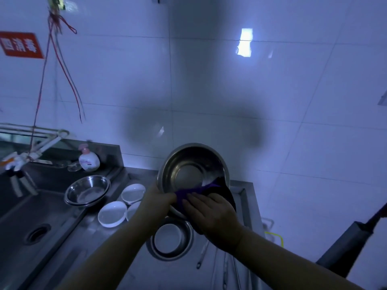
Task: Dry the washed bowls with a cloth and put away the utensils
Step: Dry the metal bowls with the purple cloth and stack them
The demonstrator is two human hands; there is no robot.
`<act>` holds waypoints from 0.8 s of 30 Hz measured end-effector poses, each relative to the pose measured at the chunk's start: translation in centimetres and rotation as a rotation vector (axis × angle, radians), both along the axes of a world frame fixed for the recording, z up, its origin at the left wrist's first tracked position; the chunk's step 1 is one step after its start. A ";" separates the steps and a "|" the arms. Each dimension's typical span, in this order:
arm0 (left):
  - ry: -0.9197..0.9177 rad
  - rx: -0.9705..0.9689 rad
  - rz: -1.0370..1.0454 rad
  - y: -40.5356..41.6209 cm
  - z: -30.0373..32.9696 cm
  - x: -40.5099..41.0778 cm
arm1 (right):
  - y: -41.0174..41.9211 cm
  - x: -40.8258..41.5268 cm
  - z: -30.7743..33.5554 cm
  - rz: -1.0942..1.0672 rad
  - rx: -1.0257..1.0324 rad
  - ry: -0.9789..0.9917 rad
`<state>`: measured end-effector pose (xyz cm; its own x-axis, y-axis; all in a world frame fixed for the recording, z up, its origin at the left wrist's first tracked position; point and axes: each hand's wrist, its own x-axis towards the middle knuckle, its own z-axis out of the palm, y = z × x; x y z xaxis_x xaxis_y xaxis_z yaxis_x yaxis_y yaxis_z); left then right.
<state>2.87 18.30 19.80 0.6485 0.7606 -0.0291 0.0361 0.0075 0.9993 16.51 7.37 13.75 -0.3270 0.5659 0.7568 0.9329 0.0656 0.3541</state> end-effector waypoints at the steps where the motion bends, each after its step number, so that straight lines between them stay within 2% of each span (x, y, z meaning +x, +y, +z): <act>1: 0.036 0.033 -0.032 0.3 0.4 -0.3 | -0.2 0.4 0.1 0.026 -0.023 -0.031; 5: 0.293 0.172 -0.305 2.2 3.1 -2.0 | -1.3 2.8 1.4 0.123 -0.138 -0.222; 7: 0.347 0.202 -0.413 3.0 4.5 -2.4 | -1.6 3.6 2.3 0.138 -0.162 -0.277; 8: 0.335 0.217 -0.392 2.9 4.8 -2.4 | -1.6 3.7 2.6 0.131 -0.155 -0.274; 12: 0.130 0.302 -0.032 0.1 3.3 -1.1 | -1.0 2.3 3.0 0.002 -0.037 -0.109; 15: 0.105 0.290 0.112 -2.4 1.0 0.3 | -0.8 0.3 2.4 -0.075 -0.001 0.010; 19: 0.019 0.143 0.013 -1.9 1.0 0.2 | -1.7 -0.5 1.7 -0.057 -0.033 0.011; 24: 0.217 0.175 -0.219 0.4 3.0 -0.9 | -4.1 2.6 2.3 0.113 -0.167 -0.221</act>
<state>1.93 18.65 22.76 0.7902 0.6094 -0.0652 0.2291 -0.1949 0.9537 19.06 3.29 16.00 -0.5417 0.6272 0.5597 0.8177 0.2389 0.5237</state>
